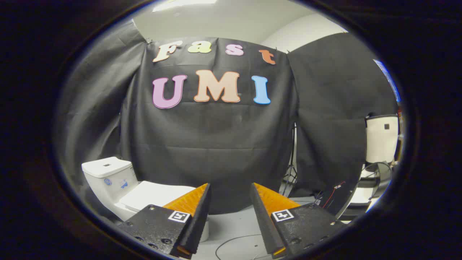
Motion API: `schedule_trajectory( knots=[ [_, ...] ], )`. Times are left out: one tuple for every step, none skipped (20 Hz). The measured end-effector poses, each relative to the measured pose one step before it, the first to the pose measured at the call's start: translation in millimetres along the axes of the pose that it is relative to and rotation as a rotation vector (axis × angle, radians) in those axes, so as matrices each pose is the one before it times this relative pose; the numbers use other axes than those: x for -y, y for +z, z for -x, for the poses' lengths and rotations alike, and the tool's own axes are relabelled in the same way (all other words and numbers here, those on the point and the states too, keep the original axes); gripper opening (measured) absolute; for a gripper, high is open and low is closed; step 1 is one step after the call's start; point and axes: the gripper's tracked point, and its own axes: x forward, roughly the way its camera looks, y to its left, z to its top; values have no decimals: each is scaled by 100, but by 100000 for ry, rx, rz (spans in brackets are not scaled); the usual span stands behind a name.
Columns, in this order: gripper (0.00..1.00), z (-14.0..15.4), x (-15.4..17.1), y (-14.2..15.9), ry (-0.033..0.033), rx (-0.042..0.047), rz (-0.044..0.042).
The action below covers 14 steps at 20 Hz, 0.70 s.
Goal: Open the toilet lid.
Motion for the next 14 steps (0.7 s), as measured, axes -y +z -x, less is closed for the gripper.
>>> schedule_trajectory(
  knots=[
    [68, 184, 55, -180, -343, -731, -206],
    [69, 75, 44, -131, -281, -327, 126],
    [69, 111, 41, 175, -102, 103, 80],
    [69, 32, 30, 113, 102, 346, -205],
    [69, 10, -22, 207, 186, 138, -557],
    [69, -138, -60, -38, 433, -206, -562],
    [69, -78, -96, 49, 125, -229, -142],
    [70, -12, -72, 5, 195, -186, 98],
    [71, -22, -69, 53, 322, -169, 357],
    [71, -3, -80, 6, 391, -143, 444],
    [72, -56, -86, 113, 84, -71, 433],
    [72, 35, 57, 9, -107, -17, 216],
    [72, -26, -14, 47, 113, 61, 7],
    [72, -56, -80, 59, 176, -1, -134]
  ],
)
